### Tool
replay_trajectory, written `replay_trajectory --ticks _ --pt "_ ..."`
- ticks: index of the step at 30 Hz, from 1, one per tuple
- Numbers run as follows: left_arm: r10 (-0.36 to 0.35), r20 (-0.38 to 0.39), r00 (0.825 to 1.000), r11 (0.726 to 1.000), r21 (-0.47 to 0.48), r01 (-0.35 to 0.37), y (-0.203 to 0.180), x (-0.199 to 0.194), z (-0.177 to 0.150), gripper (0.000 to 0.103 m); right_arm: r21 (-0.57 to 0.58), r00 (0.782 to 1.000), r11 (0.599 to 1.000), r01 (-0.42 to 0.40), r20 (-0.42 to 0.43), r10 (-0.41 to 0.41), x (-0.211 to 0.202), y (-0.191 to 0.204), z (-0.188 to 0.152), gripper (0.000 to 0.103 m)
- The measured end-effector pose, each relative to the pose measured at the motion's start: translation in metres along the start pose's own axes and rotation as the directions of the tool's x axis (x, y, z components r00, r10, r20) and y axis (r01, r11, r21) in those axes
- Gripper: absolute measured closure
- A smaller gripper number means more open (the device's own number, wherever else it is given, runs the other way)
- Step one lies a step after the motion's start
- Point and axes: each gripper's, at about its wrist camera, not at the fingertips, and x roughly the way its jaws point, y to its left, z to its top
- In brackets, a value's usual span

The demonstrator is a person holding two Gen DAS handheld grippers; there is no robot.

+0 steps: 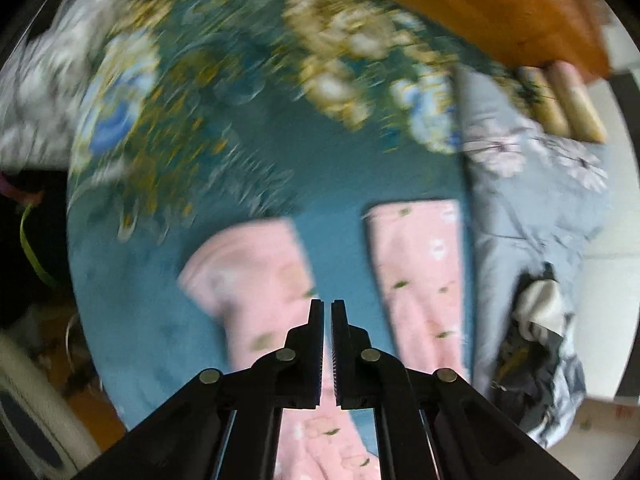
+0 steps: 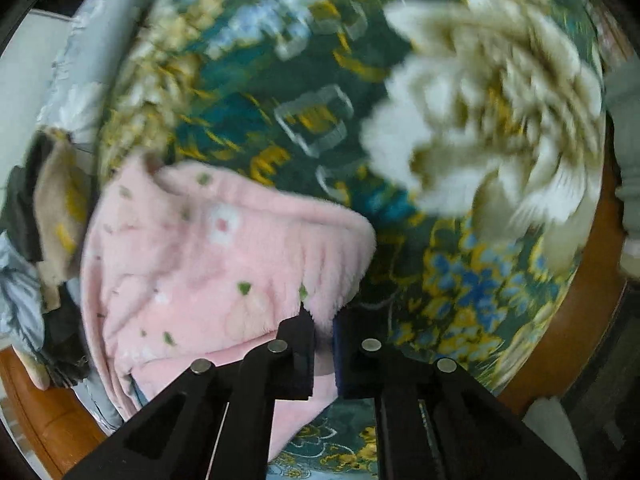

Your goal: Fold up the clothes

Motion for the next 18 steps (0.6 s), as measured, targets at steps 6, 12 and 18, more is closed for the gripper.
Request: replay_trajectory --ticks 6,12,18 --pt "0.020 0.013 1.000 0.992 0.122 -0.021 0.012 -0.021 0.017 0.098 -0.102 0.994 0.995 -0.021 0.106 0.032 -0.057 0.010 0.011 0.098" --pt "0.089 -0.079 0.993 0.994 0.069 -0.084 0.069 0.018 0.006 0.098 -0.067 0.994 0.994 0.088 0.070 -0.083 -0.045 -0.016 0.003 0.098" --pt "-0.001 -0.116 0.993 0.989 -0.145 -0.016 0.122 0.063 0.000 0.058 -0.173 0.987 0.973 0.154 0.063 -0.145 -0.051 0.018 0.001 0.098"
